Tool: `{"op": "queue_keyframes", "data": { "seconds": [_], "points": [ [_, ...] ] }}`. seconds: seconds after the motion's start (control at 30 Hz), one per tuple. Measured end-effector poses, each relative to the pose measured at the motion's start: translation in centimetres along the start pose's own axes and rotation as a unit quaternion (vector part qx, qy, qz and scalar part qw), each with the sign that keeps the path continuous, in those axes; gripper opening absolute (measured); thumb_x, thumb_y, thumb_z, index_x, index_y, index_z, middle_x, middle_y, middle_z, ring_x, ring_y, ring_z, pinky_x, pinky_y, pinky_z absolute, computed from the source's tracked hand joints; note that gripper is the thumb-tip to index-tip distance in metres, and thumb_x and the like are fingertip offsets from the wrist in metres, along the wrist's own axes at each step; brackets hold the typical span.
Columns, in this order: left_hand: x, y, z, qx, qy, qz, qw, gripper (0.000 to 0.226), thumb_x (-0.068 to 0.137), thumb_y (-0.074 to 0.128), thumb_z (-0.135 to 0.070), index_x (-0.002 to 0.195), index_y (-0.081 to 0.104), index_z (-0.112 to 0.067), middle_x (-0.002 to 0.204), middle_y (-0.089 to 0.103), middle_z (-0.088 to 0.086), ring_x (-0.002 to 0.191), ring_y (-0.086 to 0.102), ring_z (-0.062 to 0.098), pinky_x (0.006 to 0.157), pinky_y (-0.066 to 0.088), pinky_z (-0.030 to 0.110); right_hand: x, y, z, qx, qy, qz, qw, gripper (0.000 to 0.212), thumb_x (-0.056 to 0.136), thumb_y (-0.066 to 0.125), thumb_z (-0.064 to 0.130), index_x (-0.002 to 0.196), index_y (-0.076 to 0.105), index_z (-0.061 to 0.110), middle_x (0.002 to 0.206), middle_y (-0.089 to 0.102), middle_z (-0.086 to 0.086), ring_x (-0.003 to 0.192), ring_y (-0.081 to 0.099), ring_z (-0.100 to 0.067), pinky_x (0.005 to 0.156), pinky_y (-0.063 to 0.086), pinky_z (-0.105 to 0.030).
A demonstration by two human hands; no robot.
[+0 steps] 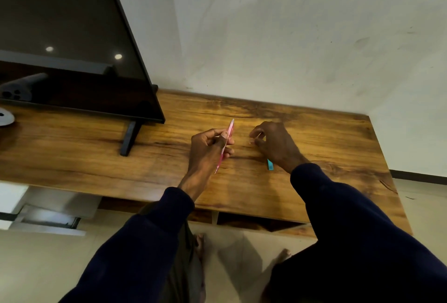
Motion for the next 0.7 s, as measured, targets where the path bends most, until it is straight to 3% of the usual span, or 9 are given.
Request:
{"op": "queue_keyframes", "data": {
  "seconds": [0.17, 0.4, 0.47, 0.53, 0.6, 0.7],
  "points": [
    [0.1, 0.5, 0.6, -0.007, -0.011, 0.022, 1.000, 0.029, 0.106, 0.057, -0.014, 0.131, 0.068, -0.005, 0.093, 0.074, 0.008, 0.071, 0.064, 0.010, 0.066, 0.054, 0.023, 0.1, 1.2, 0.3, -0.056, -0.024, -0.007, 0.998, 0.013, 0.092, 0.073, 0.007, 0.101, 0.078, 0.014, 0.108, 0.072, -0.006, 0.096, 0.067, -0.021, 0.080, 0.061, -0.041],
    [-0.3, 0.7, 0.4, -0.022, 0.000, 0.031, 0.999, 0.036, 0.096, 0.072, -0.014, 0.131, 0.068, -0.005, 0.110, 0.075, 0.021, 0.077, 0.064, 0.016, 0.069, 0.056, 0.024, -0.5, 1.1, 0.5, -0.041, -0.032, -0.020, 0.998, 0.008, 0.093, 0.073, 0.008, 0.098, 0.077, 0.013, 0.105, 0.072, -0.006, 0.094, 0.065, -0.017, 0.078, 0.058, -0.032],
    [-0.4, 0.7, 0.4, -0.018, 0.008, 0.030, 0.999, 0.037, 0.097, 0.071, -0.013, 0.132, 0.068, -0.004, 0.115, 0.075, 0.016, 0.077, 0.065, 0.014, 0.069, 0.057, 0.024, -0.8, 0.7, 0.3, 0.013, -0.016, -0.026, 0.999, 0.007, 0.094, 0.072, 0.008, 0.099, 0.076, 0.012, 0.101, 0.074, -0.003, 0.091, 0.066, -0.013, 0.080, 0.058, -0.030],
    [-0.4, 0.6, 0.4, -0.018, 0.010, 0.031, 0.999, 0.037, 0.098, 0.069, -0.013, 0.134, 0.067, -0.003, 0.117, 0.075, 0.012, 0.076, 0.067, 0.012, 0.070, 0.058, 0.023, -1.0, -0.4, 0.3, 0.096, 0.002, -0.050, 0.994, 0.007, 0.094, 0.073, 0.010, 0.100, 0.076, 0.012, 0.097, 0.074, 0.001, 0.087, 0.066, -0.006, 0.079, 0.056, -0.019],
    [-0.6, 0.6, 0.3, -0.015, 0.013, 0.032, 0.999, 0.037, 0.099, 0.068, -0.013, 0.134, 0.066, -0.003, 0.106, 0.076, 0.011, 0.074, 0.068, 0.010, 0.068, 0.059, 0.021, -1.4, -1.7, 0.4, 0.181, 0.024, -0.075, 0.980, 0.010, 0.094, 0.073, 0.012, 0.103, 0.077, 0.015, 0.097, 0.074, 0.005, 0.089, 0.066, -0.003, 0.077, 0.053, -0.011],
    [-1.1, 0.6, -0.2, -0.005, 0.031, 0.030, 0.999, 0.036, 0.099, 0.067, -0.011, 0.133, 0.066, -0.003, 0.096, 0.077, 0.009, 0.071, 0.071, 0.007, 0.067, 0.060, 0.019, -2.0, -3.2, 0.6, 0.288, 0.048, -0.078, 0.953, 0.010, 0.095, 0.072, 0.015, 0.102, 0.079, 0.018, 0.100, 0.076, 0.008, 0.092, 0.069, -0.001, 0.073, 0.059, -0.019]
  ]
}}
Point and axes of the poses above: each hand's wrist, its own x-axis towards the middle knuckle, its own y-axis out of the palm, z = x × y, the point moved 7 cm from there along x, towards the middle knuckle
